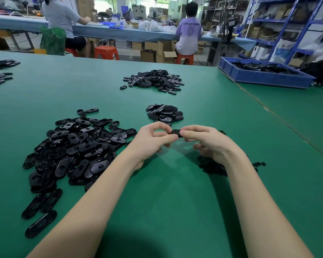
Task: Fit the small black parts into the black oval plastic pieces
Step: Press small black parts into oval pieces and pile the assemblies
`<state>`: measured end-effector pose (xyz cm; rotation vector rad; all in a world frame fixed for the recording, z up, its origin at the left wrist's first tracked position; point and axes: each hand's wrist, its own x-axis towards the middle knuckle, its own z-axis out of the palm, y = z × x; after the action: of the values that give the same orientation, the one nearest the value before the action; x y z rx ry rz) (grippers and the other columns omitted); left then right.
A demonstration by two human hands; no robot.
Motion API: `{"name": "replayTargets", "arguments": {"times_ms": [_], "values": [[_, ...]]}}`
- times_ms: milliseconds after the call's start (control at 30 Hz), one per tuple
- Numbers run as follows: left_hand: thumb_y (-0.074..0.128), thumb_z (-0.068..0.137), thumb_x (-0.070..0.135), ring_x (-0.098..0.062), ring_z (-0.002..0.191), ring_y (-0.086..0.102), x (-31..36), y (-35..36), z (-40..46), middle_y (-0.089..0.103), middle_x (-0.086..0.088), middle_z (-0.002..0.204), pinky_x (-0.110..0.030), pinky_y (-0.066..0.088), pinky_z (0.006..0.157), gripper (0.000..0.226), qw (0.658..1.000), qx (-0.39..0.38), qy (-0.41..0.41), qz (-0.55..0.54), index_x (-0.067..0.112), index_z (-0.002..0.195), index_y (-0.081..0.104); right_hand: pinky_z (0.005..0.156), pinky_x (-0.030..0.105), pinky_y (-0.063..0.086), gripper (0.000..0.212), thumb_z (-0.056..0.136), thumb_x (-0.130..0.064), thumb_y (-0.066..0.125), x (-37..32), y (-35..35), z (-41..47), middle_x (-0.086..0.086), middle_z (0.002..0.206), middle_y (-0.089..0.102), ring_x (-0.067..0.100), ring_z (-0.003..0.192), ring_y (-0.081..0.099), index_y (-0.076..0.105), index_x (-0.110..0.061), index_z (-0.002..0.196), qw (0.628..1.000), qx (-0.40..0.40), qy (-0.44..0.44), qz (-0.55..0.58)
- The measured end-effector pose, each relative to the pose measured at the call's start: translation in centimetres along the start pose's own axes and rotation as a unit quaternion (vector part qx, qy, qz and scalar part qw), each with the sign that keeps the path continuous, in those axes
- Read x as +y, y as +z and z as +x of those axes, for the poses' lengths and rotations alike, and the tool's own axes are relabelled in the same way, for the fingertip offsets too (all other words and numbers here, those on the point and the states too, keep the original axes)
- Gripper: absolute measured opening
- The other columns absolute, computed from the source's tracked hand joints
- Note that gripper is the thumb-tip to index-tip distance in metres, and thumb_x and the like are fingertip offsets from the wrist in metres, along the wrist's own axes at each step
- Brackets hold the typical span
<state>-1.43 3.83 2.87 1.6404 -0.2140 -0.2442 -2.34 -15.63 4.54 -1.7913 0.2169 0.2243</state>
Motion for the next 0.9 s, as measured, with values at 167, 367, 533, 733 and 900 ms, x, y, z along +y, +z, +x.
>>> {"name": "replayTargets", "arguments": {"times_ms": [167, 367, 533, 733, 900], "values": [[0.077, 0.087, 0.022, -0.007, 0.068, 0.061, 0.3, -0.1, 0.0, 0.077, 0.004, 0.092, -0.024, 0.043, 0.064, 0.017, 0.999, -0.022, -0.013, -0.029, 0.025, 0.092, 0.061, 0.041, 0.014, 0.028, 0.025, 0.073, -0.036, 0.084, 0.3, -0.4, 0.3, -0.013, 0.078, 0.07, 0.004, 0.052, 0.046, 0.078, -0.025, 0.095, 0.996, -0.059, 0.01, 0.07], [0.078, 0.086, 0.023, -0.007, 0.069, 0.061, 0.5, -0.5, 0.0, 0.077, 0.006, 0.087, -0.022, 0.043, 0.063, 0.021, 0.999, -0.02, -0.005, -0.029, 0.027, 0.104, 0.07, 0.041, 0.013, 0.027, 0.042, 0.064, -0.04, 0.085, 0.5, -0.3, 0.6, -0.011, 0.081, 0.072, 0.002, 0.05, 0.044, 0.077, -0.024, 0.101, 0.992, -0.081, 0.002, 0.099], [0.078, 0.086, 0.022, -0.006, 0.065, 0.061, 0.5, -0.4, 0.0, 0.078, 0.005, 0.088, -0.021, 0.041, 0.059, 0.017, 1.0, 0.011, -0.009, -0.018, 0.025, 0.102, 0.072, 0.045, 0.015, 0.032, 0.01, 0.083, -0.032, 0.082, 0.0, -0.5, 0.2, -0.008, 0.09, 0.073, 0.008, 0.056, 0.048, 0.079, -0.029, 0.092, 0.998, 0.001, -0.061, 0.024], [0.08, 0.084, 0.021, -0.004, 0.059, 0.06, 0.3, -0.3, 0.1, 0.079, 0.005, 0.086, -0.015, 0.042, 0.055, 0.019, 0.999, 0.052, -0.001, 0.005, 0.022, 0.101, 0.071, 0.056, 0.009, 0.037, 0.002, 0.084, -0.034, 0.079, -1.5, 0.0, -0.4, -0.022, 0.086, 0.075, -0.007, 0.055, 0.054, 0.079, -0.036, 0.083, 0.95, 0.092, -0.24, -0.177], [0.083, 0.081, 0.019, -0.003, 0.057, 0.061, 0.2, -0.3, 0.3, 0.078, 0.002, 0.081, -0.008, 0.04, 0.05, 0.022, 0.997, 0.073, 0.011, 0.03, 0.018, 0.099, 0.071, 0.063, 0.022, 0.041, 0.002, 0.081, -0.041, 0.08, -1.6, 0.9, 0.1, -0.029, 0.081, 0.072, -0.009, 0.057, 0.053, 0.078, -0.041, 0.081, 0.917, 0.118, -0.224, -0.307]]}}
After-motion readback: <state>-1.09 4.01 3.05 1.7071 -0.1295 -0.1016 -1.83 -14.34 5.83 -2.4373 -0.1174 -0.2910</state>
